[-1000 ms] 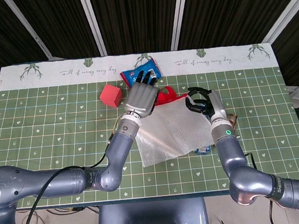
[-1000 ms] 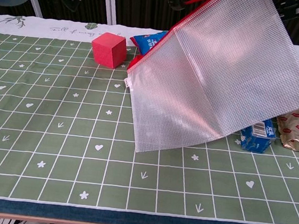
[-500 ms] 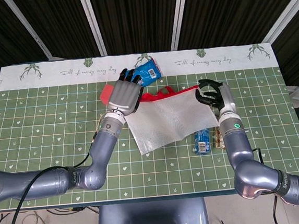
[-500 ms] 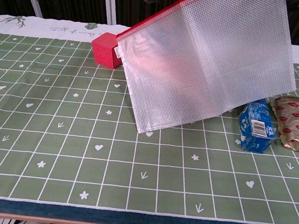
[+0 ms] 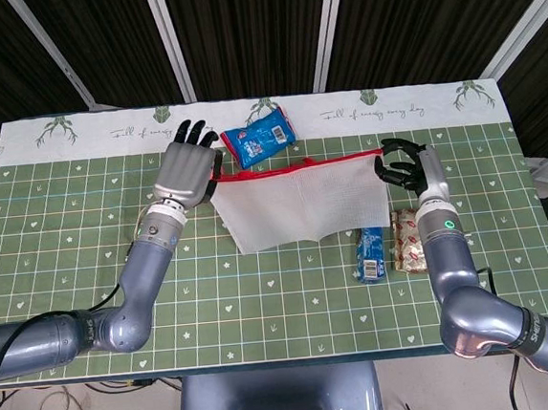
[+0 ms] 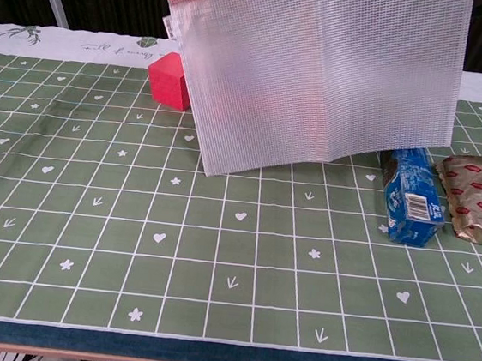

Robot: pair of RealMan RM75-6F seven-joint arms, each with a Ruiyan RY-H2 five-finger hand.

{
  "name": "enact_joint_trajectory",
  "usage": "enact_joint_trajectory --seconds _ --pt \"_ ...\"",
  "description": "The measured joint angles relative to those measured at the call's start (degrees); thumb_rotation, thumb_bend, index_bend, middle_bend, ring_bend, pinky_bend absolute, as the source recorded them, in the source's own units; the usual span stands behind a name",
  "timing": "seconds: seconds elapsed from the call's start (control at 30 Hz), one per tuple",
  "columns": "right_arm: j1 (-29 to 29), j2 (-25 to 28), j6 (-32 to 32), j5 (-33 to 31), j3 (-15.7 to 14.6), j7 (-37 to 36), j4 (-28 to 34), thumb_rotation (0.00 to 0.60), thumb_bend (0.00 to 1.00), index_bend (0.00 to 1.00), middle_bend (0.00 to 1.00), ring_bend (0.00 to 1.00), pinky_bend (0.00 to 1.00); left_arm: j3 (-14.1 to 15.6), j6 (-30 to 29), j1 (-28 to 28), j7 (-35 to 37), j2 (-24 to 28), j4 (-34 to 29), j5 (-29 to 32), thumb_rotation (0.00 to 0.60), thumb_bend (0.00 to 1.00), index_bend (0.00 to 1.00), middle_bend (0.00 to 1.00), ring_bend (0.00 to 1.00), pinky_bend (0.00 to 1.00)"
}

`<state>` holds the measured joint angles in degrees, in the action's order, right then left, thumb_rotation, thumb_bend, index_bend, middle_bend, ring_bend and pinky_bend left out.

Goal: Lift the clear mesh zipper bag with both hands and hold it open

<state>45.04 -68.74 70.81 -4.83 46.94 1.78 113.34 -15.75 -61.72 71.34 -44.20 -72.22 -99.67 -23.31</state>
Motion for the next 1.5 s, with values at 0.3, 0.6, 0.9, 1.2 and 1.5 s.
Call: enact_joint_trajectory --seconds 0.3,0.6,0.9,1.2,1.5 --pt "-0.5 0.8 -0.5 -0.2 -0.2 -0.3 -0.6 0.6 0.58 0.69 0.26 0.0 0.24 0.8 0.5 -2.2 1.5 3.6 -1.7 -1.5 0.6 0.49 0.62 0.2 0.0 0.0" --pt "-1.0 1.2 -1.0 -0.3 -0.5 -0.6 -1.4 0.6 0.58 0.69 0.26 0.0 0.24 1.3 0.8 -2.7 1.8 4.2 -1.7 -1.9 0.6 0.49 0.62 0.2 0.0 0.0" --pt "-1.2 1.5 -1.1 -0.3 -0.6 -1.0 -2.3 0.6 0.58 0.69 0.26 0.0 0.24 1.5 0.8 -3.0 1.8 4.9 -1.4 -1.8 0.6 0.49 0.62 0.2 0.0 0.0" --pt "-1.5 1.8 -1.1 -0.2 -0.8 -1.3 -2.4 0.6 0.58 0.69 0.26 0.0 0.24 1.8 0.9 -3.9 2.4 6.0 -1.7 -2.1 0.6 0.49 0.62 0.2 0.0 0.0" --pt "-1.4 2.1 -1.8 1.2 -2.1 -0.2 -1.7 0.6 0.29 0.08 0.01 0.0 0.22 1.9 1.2 -4.5 3.5 6.2 -2.2 -2.8 0.6 0.18 0.23 0.07 0.0 0.0"
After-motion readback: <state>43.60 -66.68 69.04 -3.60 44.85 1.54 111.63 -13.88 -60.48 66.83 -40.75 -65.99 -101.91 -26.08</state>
